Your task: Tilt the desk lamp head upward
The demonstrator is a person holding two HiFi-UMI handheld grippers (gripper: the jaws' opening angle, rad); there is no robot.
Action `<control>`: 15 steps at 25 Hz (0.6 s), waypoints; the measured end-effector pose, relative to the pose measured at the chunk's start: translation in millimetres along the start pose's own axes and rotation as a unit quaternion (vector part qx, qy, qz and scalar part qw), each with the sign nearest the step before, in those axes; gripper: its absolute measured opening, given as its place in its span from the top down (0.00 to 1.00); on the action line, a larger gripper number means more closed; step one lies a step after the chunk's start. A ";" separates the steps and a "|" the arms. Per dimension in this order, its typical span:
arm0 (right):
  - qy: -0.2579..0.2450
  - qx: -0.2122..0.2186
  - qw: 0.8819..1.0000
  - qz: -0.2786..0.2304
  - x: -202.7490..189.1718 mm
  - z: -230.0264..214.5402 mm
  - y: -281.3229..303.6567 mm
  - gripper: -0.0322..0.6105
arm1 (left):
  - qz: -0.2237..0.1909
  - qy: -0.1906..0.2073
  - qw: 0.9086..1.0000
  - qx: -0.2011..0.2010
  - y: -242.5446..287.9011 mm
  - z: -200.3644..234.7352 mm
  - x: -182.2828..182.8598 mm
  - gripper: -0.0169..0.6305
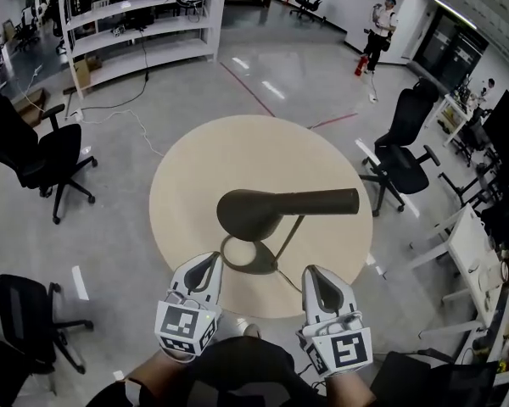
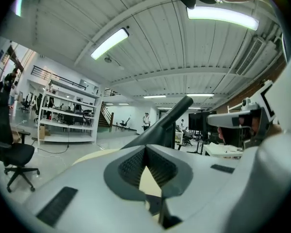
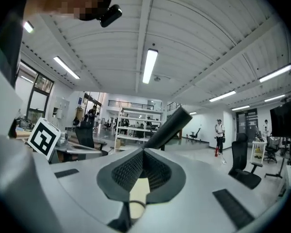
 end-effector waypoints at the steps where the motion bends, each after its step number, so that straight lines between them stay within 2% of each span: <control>1: -0.011 0.005 1.000 -0.019 14.1 -7.9 -0.3 0.93 | -0.005 0.001 1.000 0.008 4.7 -0.7 5.1 0.90; 5: -0.052 0.021 0.994 -0.099 74.1 -50.5 -5.8 0.93 | -0.015 -0.022 0.999 0.033 27.9 -4.0 20.9 0.90; 7: -0.062 0.038 0.990 -0.121 97.9 -74.2 -7.0 0.93 | -0.014 -0.039 0.998 0.044 38.6 -6.0 24.1 0.90; 12: -0.079 0.088 0.986 -0.119 118.0 -108.3 19.7 0.93 | -0.002 -0.085 0.995 0.060 62.5 9.8 7.3 0.90; 15: -0.087 0.109 0.984 -0.114 120.8 -116.7 36.7 0.93 | 0.004 -0.134 0.989 0.061 70.1 21.4 -8.7 0.89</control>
Point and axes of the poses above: the fingertips, and each gripper's own axes: y forward along the fingers, z to its left, x out of its top, the point moved 5 cm from there along -y, backward along the fingers, and after that the axes turned 9 degrees about x, right-handed, at the moved point
